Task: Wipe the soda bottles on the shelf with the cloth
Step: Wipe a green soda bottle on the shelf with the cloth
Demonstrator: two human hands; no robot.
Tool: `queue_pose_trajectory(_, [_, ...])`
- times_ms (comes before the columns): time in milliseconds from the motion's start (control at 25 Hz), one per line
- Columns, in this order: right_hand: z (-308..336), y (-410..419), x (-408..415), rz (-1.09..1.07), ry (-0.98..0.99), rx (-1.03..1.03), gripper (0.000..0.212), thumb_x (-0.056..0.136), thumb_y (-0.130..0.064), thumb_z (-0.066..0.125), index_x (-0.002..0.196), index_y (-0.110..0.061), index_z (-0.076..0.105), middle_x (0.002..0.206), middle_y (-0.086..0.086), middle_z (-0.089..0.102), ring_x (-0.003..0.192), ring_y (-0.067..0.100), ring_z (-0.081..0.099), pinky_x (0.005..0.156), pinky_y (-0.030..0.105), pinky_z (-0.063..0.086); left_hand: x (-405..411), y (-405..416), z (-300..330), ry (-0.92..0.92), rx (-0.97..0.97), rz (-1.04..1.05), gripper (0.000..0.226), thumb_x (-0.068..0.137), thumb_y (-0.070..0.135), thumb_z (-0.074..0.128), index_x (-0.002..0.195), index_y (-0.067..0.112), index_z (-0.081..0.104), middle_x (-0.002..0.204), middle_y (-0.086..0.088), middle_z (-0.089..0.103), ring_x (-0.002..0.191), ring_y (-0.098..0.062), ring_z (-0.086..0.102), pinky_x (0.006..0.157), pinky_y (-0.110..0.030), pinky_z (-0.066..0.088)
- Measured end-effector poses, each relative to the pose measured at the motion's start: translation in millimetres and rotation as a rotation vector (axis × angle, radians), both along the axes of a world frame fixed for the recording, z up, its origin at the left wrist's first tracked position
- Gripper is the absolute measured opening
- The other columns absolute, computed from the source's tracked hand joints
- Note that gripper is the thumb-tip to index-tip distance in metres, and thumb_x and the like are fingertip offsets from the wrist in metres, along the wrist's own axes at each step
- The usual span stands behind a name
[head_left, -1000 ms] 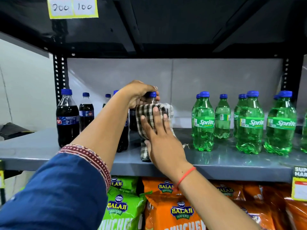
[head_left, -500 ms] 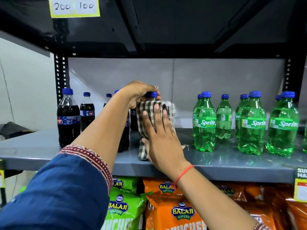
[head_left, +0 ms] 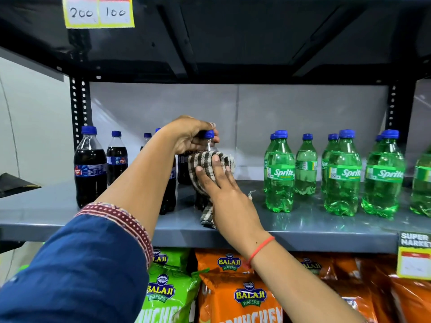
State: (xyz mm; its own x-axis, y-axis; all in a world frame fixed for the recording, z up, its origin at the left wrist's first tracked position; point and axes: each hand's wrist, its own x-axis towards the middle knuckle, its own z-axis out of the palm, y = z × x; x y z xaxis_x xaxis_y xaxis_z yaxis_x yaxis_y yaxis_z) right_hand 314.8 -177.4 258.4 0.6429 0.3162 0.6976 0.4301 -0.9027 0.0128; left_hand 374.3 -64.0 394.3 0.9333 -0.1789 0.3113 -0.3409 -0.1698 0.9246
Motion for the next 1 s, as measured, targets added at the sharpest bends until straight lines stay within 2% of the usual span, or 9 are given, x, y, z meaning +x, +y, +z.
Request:
queue_pose_trajectory(160, [7.6, -23.4, -25.1, -0.002, 0.078, -0.107, 0.082, 0.071, 0.012, 0.047, 0.136, -0.033, 0.026, 0.156, -0.003, 0.008, 0.135, 0.031, 0.028, 0.081, 0.048, 0.05, -3.6, -1.0, 0.8, -0.007, 0.04, -0.011, 0.017, 0.085, 0.019, 0.054, 0.086, 0.004, 0.062, 0.082, -0.01, 0.068, 0.061, -0.012, 0.068, 0.06, -0.022, 0.057])
queue_pose_trajectory(240, [10.8, -41.2, -38.3, -0.012, 0.023, -0.17, 0.081, 0.069, 0.012, 0.046, 0.133, -0.034, 0.03, 0.155, -0.005, 0.014, 0.133, 0.03, 0.031, 0.08, 0.049, 0.051, -7.6, -0.9, 2.7, -0.071, 0.131, 0.049, 0.019, 0.084, 0.019, 0.056, 0.087, 0.002, 0.063, 0.092, -0.015, 0.069, 0.069, -0.016, 0.067, 0.068, -0.025, 0.056])
queue_pose_trajectory(360, [14.7, -80.1, -48.5, -0.074, -0.118, -0.211, 0.079, 0.069, 0.01, 0.035, 0.134, -0.034, 0.028, 0.155, -0.005, 0.015, 0.135, 0.025, 0.029, 0.075, 0.046, 0.055, -17.7, -13.6, 13.1, -0.449, 0.234, 0.3, 0.029, 0.079, 0.029, 0.059, 0.087, 0.003, 0.069, 0.096, -0.019, 0.07, 0.087, -0.031, 0.064, 0.087, -0.042, 0.05])
queue_pose_trajectory(480, [23.9, -112.1, -51.0, -0.182, -0.22, -0.274, 0.079, 0.07, 0.011, 0.048, 0.135, -0.031, 0.034, 0.152, 0.001, 0.024, 0.132, 0.028, 0.036, 0.062, 0.04, 0.058, -34.2, -53.8, 21.9, -0.75, 0.112, 0.226, 0.034, 0.079, 0.039, 0.056, 0.079, 0.009, 0.072, 0.089, -0.018, 0.073, 0.079, -0.028, 0.063, 0.084, -0.048, 0.05])
queue_pose_trajectory(560, [30.1, -124.5, -48.1, -0.201, -0.311, -0.322, 0.079, 0.059, 0.014, 0.06, 0.128, -0.022, 0.047, 0.143, 0.011, 0.041, 0.122, 0.036, 0.048, 0.048, 0.035, 0.055, -36.3, -86.8, 20.5, -0.677, 0.086, 0.088, 0.034, 0.082, 0.037, 0.055, 0.08, 0.007, 0.07, 0.089, -0.018, 0.071, 0.076, -0.02, 0.056, 0.08, -0.04, 0.05])
queue_pose_trajectory(640, [29.6, -129.7, -41.2, -0.155, -0.358, -0.379, 0.075, 0.058, 0.015, 0.056, 0.127, -0.014, 0.049, 0.141, 0.019, 0.042, 0.123, 0.043, 0.044, 0.064, 0.045, 0.058, -29.0, -114.5, 12.9, -0.48, 0.049, -0.01, 0.033, 0.082, 0.036, 0.057, 0.093, 0.006, 0.067, 0.09, -0.009, 0.068, 0.079, -0.016, 0.056, 0.083, -0.031, 0.045])
queue_pose_trajectory(720, [22.2, -131.1, -35.1, -0.082, -0.357, -0.432, 0.065, 0.066, 0.01, 0.039, 0.128, -0.009, 0.047, 0.141, 0.022, 0.039, 0.126, 0.047, 0.037, 0.083, 0.053, 0.053, -17.7, -131.8, 0.7, -0.286, 0.046, -0.081, 0.039, 0.083, 0.033, 0.057, 0.106, 0.002, 0.061, 0.102, -0.013, 0.066, 0.094, -0.016, 0.058, 0.091, -0.036, 0.044])
queue_pose_trajectory(880, [17.4, -140.8, -29.6, -0.063, -0.492, -0.434, 0.064, 0.07, 0.002, 0.021, 0.125, -0.009, 0.05, 0.135, 0.018, 0.049, 0.121, 0.041, 0.047, 0.073, 0.042, 0.057, 0.9, -135.3, -9.7, -0.146, -0.053, -0.254, 0.013, 0.082, 0.013, 0.058, 0.085, 0.002, 0.064, 0.086, -0.011, 0.065, 0.09, -0.025, 0.059, 0.091, -0.036, 0.047])
queue_pose_trajectory(1000, [18.5, -148.4, -24.5, -0.111, -0.538, -0.383, 0.059, 0.073, 0.002, 0.031, 0.128, -0.012, 0.047, 0.138, 0.016, 0.047, 0.124, 0.04, 0.044, 0.085, 0.044, 0.051, 8.5, -128.9, -6.6, -0.115, -0.076, -0.275, 0.01, 0.081, 0.008, 0.059, 0.084, 0.003, 0.066, 0.081, -0.008, 0.067, 0.079, -0.021, 0.062, 0.085, -0.032, 0.051])
